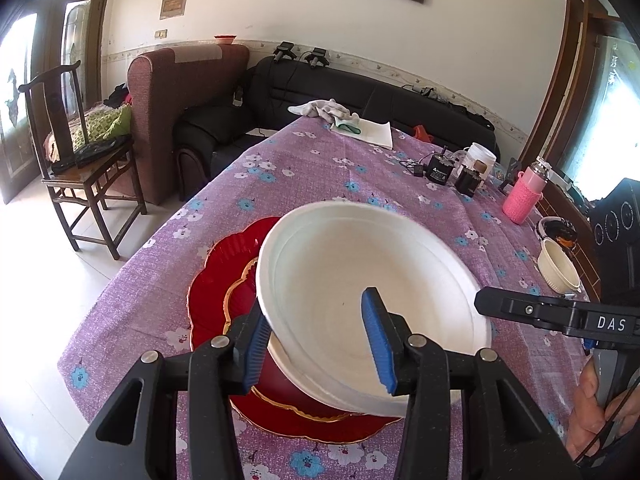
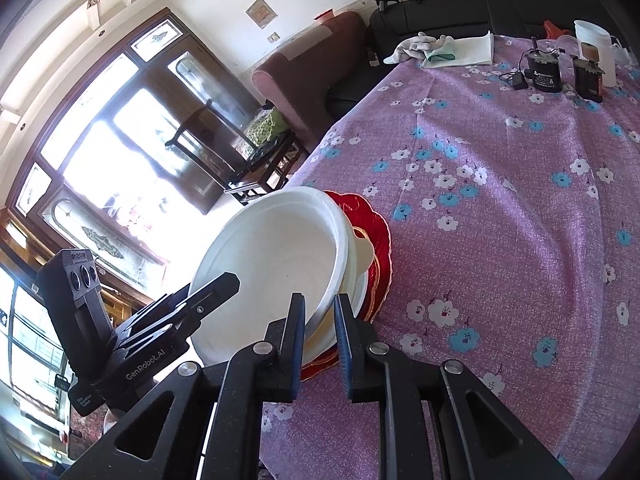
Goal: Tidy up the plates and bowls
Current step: 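Lower the white plastic bowl onto the stack and open the right tool, then move the right tool to the beige ribbed bowl and grasp its rim, then lift the beige ribbed bowl with the right tool, then carry the beige ribbed bowl with the right tool toward the plate stack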
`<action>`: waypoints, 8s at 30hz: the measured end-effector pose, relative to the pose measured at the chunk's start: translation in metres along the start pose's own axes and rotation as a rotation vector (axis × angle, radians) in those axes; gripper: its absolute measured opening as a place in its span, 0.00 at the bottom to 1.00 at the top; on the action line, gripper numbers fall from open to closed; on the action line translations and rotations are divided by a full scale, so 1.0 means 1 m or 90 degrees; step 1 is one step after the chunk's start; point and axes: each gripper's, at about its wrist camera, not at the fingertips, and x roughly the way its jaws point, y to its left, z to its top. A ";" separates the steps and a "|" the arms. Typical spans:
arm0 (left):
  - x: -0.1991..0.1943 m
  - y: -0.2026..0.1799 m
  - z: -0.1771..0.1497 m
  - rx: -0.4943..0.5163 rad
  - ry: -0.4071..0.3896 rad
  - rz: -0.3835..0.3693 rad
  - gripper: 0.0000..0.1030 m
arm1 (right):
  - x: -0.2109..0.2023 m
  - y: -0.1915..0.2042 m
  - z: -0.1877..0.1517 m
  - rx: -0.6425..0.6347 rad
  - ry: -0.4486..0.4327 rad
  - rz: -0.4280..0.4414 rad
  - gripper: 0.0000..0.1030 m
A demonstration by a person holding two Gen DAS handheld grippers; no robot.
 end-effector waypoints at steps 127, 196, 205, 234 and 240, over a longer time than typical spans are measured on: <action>0.112 -0.244 -0.013 0.203 0.082 -0.245 0.72 | -0.256 -0.191 -0.043 0.056 -0.465 -0.361 0.91; 0.188 -0.281 -0.001 0.188 0.216 -0.243 0.39 | -0.170 -0.240 -0.056 0.317 -0.178 -0.183 0.20; 0.183 -0.288 -0.005 0.221 0.208 -0.218 0.39 | -0.171 -0.237 -0.055 0.304 -0.186 -0.190 0.20; 0.115 -0.284 -0.008 0.290 0.090 -0.140 0.39 | -0.174 -0.201 -0.051 0.195 -0.230 -0.199 0.20; 0.102 -0.276 -0.007 0.292 0.072 -0.131 0.39 | -0.175 -0.184 -0.051 0.144 -0.248 -0.206 0.20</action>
